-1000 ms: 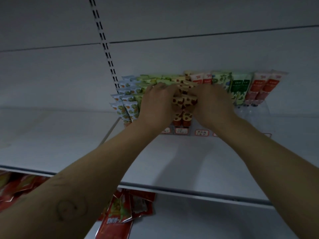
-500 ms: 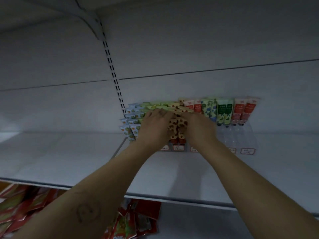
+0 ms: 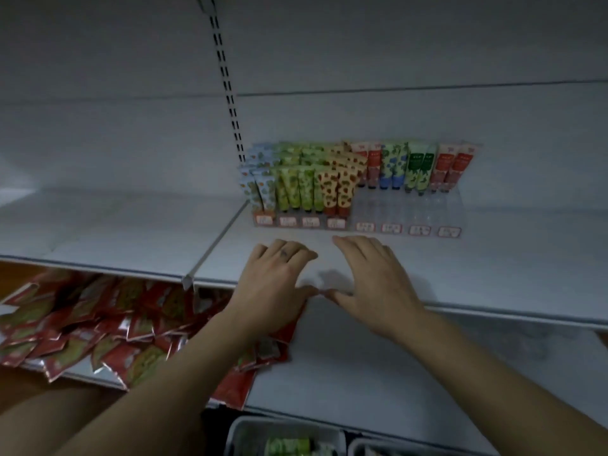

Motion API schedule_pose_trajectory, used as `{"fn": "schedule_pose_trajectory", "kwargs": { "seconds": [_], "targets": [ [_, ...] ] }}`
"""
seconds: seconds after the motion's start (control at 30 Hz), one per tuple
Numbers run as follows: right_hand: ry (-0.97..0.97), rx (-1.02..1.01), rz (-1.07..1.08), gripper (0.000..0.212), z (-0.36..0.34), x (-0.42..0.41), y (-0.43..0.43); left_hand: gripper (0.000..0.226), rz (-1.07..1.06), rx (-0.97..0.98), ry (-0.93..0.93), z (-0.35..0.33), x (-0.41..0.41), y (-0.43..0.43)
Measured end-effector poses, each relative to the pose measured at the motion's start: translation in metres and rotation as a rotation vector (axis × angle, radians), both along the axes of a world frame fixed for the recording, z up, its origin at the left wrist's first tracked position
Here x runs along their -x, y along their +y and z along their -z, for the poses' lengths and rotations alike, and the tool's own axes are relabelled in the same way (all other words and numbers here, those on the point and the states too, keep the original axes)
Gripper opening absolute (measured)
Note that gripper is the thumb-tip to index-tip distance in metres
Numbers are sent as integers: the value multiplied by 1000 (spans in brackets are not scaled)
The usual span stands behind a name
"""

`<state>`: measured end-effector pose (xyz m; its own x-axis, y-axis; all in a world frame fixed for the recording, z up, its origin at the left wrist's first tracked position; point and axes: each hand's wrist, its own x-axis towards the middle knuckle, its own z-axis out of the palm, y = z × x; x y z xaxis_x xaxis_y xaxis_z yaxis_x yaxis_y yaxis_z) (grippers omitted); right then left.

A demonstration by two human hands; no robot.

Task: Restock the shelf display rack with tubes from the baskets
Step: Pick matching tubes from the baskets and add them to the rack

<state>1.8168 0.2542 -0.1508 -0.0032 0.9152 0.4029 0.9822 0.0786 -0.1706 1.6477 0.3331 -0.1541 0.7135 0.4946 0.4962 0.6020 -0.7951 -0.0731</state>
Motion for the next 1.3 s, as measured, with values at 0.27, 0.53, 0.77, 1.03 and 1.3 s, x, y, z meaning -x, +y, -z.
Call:
{"fn": "schedule_pose_trajectory", "kwargs": {
  "seconds": [0.27, 0.53, 0.77, 1.03, 1.3],
  "targets": [
    [-246, 113, -104, 72, 72, 21, -68, 45, 107, 192, 124, 96, 47, -43],
    [-290, 686, -193, 53, 170, 74, -80, 42, -80, 586, 307, 168, 65, -50],
    [-59, 1083, -74, 32, 232, 76, -78, 53, -278, 948, 593, 251, 85, -75],
    [-8, 1159, -112, 34, 288, 87, -62, 56, -366, 1049, 655, 299, 87, -58],
    [-40, 1155, -133, 54, 330, 108, -36, 65, -388, 1103, 595, 353, 79, -46]
  ]
}}
